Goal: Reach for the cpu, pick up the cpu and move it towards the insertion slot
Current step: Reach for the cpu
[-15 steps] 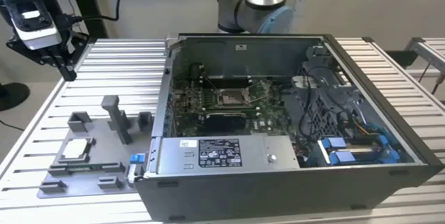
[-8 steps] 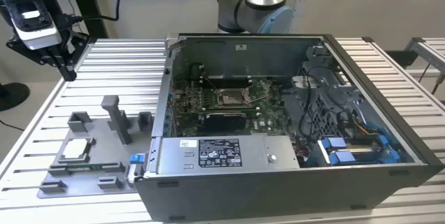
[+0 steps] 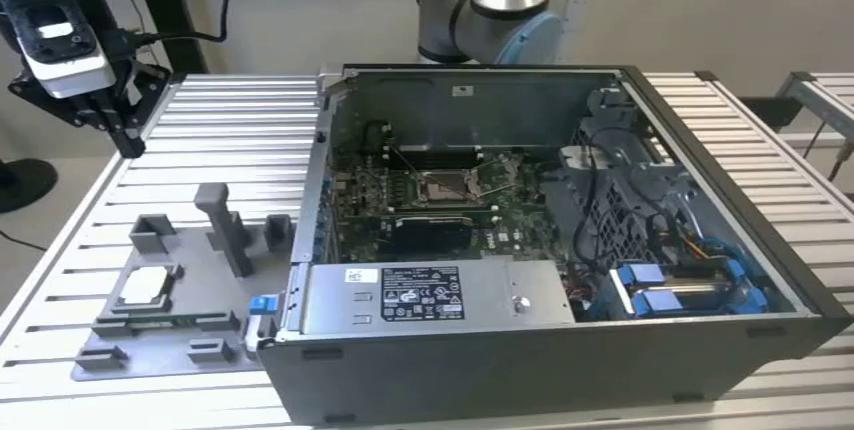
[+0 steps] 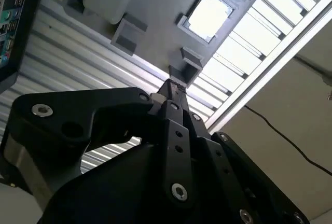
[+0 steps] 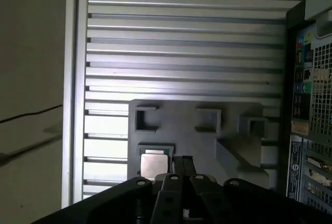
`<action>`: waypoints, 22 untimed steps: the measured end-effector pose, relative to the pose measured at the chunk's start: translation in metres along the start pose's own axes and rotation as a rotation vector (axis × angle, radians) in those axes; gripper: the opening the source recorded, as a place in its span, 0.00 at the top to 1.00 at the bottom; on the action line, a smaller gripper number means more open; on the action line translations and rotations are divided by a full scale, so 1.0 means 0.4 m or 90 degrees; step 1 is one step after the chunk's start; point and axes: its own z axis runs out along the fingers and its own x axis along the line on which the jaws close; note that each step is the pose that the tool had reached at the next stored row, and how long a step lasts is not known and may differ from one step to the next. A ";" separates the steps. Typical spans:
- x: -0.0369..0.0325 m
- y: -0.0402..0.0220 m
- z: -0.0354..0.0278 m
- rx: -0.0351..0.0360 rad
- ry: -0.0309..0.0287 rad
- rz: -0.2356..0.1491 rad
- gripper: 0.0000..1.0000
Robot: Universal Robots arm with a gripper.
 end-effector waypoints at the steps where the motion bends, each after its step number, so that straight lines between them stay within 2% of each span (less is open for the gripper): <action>1: 0.001 -0.011 0.000 -0.0004 -0.0001 0.000 1.00; 5: 0.005 -0.054 0.000 -0.0016 0.0000 0.000 1.00; 9: 0.029 -0.070 0.002 -0.0016 0.0000 0.000 1.00; 15: 0.052 -0.073 0.006 -0.0016 0.0000 0.000 1.00; 22: 0.054 -0.073 0.007 -0.0016 0.0005 0.000 1.00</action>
